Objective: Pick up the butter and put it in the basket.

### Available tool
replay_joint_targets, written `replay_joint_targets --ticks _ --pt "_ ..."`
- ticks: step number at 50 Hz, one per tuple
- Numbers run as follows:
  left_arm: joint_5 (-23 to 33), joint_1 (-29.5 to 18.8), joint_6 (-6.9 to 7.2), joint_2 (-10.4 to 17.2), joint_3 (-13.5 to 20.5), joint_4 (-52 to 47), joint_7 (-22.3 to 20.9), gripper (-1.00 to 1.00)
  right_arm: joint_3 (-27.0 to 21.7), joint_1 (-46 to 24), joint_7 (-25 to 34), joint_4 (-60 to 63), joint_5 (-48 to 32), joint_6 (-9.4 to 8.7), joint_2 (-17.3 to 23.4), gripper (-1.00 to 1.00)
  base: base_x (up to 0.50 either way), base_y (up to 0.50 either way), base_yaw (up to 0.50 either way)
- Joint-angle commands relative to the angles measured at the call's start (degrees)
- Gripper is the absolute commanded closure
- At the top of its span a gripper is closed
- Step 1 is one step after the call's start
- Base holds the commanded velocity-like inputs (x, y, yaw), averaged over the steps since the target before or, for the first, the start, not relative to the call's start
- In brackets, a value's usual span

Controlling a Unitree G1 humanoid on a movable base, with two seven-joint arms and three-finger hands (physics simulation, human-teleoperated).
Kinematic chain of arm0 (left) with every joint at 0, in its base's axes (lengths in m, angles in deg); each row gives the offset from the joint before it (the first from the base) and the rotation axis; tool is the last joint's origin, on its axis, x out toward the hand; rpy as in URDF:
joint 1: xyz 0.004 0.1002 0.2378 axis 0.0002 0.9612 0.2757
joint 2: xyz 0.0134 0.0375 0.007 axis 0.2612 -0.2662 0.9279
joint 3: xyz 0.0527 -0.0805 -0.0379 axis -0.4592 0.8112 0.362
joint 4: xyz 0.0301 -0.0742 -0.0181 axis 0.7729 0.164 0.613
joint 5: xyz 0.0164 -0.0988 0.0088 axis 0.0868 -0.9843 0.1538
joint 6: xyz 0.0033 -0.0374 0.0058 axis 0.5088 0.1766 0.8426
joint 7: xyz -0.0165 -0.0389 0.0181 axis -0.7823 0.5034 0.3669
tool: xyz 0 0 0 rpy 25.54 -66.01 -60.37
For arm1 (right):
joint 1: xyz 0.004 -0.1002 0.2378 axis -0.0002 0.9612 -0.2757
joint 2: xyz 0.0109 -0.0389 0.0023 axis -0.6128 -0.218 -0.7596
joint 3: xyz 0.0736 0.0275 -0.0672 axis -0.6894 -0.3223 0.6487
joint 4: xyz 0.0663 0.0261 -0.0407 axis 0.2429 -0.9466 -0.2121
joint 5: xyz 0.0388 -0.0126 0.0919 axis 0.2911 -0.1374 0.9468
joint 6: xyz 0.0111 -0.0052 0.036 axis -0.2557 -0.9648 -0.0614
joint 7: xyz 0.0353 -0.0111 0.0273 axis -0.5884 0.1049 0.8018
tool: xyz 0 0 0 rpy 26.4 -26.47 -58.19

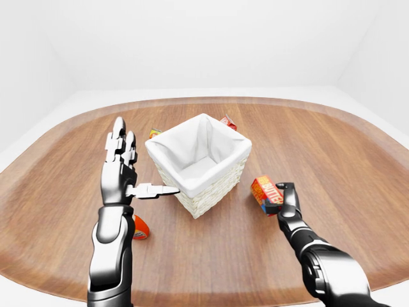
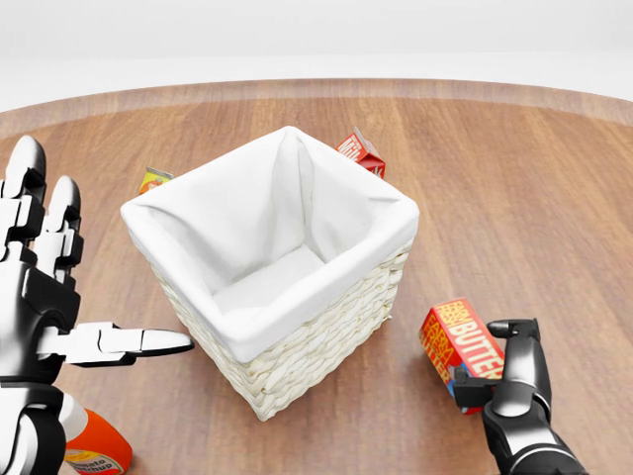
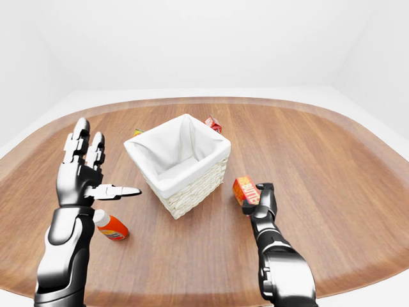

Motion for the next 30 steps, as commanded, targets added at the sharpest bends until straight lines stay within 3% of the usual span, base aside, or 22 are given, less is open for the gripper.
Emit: replay_joint_targets --ticks 1,21,30 --pt "0.1 0.2 0.0 0.0 0.0 -1.3 0.0 -1.0 -1.8 -2.6 1.7 2.3 7.7 0.0 2.6 1.0 0.0 0.0 0.0" --pt "0.2 -1.1 0.0 0.4 0.2 -1.5 -0.2 -1.0 -2.3 -8.7 5.7 5.9 16.5 0.0 7.2 1.0 0.0 0.0 0.0" --pt "0.4 -1.3 0.0 0.3 0.0 -1.4 -0.1 -1.0 -2.2 -11.8 7.5 9.1 20.3 -1.88 8.3 1.0 0.0 0.0 0.0"
